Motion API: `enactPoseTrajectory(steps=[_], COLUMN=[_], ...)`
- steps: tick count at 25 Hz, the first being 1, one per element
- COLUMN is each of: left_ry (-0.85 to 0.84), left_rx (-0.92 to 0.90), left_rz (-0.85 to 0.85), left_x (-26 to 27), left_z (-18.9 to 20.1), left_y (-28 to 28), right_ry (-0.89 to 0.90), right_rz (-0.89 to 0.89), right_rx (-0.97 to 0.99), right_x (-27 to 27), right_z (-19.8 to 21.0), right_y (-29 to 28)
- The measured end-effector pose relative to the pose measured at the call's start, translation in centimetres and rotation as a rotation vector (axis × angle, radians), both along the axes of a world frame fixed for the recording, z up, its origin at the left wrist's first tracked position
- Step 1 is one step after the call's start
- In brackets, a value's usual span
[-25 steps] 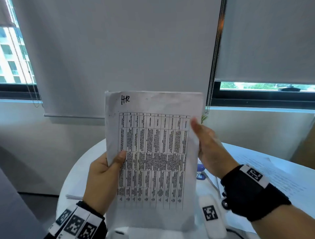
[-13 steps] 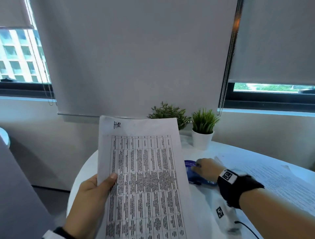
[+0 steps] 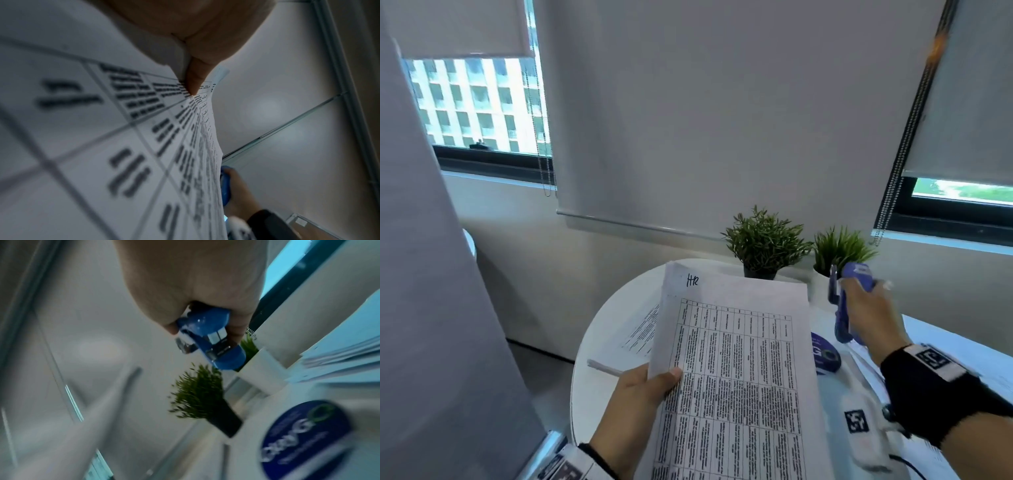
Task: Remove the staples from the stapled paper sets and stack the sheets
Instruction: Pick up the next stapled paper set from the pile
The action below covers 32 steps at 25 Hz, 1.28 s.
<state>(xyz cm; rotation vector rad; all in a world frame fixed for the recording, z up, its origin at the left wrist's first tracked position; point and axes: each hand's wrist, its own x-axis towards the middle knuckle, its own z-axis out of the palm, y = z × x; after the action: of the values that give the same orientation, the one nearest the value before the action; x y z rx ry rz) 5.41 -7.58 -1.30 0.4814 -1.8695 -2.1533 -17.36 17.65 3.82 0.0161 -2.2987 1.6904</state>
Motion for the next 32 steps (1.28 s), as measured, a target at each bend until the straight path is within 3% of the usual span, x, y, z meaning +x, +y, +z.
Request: enactPoseTrajectory(steps=[3, 7, 11, 14, 23, 32], left_ry=[0.008, 0.008, 0.045, 0.076, 0.124, 0.182], left_rx=[-0.014, -0.032, -0.070, -0.086, -0.048, -0.005], left_rz=[-0.029, -0.062, -0.104, -0.118, -0.180, -0.198], left_x=[0.0, -0.5, -0.9, -1.2, -0.5, -0.4], left_z=[0.0, -1.0, -1.5, -1.9, -1.5, -1.1], left_y=[0.9, 2.1, 3.6, 4.1, 4.9, 6.4], right_ry=[0.140, 0.437, 0.601, 0.591, 0.640, 0.569], right_rz=[-0.043, 0.129, 0.302, 0.352, 0.291, 0.210], right_rx=[-0.424, -0.700, -0.643, -0.580, -0.532, -0.512], right_x=[2.8, 8.1, 12.1, 13.2, 13.1, 11.8], right_z=[4.6, 7.5, 6.2, 4.4, 3.6, 6.1], right_y=[-1.9, -5.6, -9.1, -10.8, -11.9, -12.3])
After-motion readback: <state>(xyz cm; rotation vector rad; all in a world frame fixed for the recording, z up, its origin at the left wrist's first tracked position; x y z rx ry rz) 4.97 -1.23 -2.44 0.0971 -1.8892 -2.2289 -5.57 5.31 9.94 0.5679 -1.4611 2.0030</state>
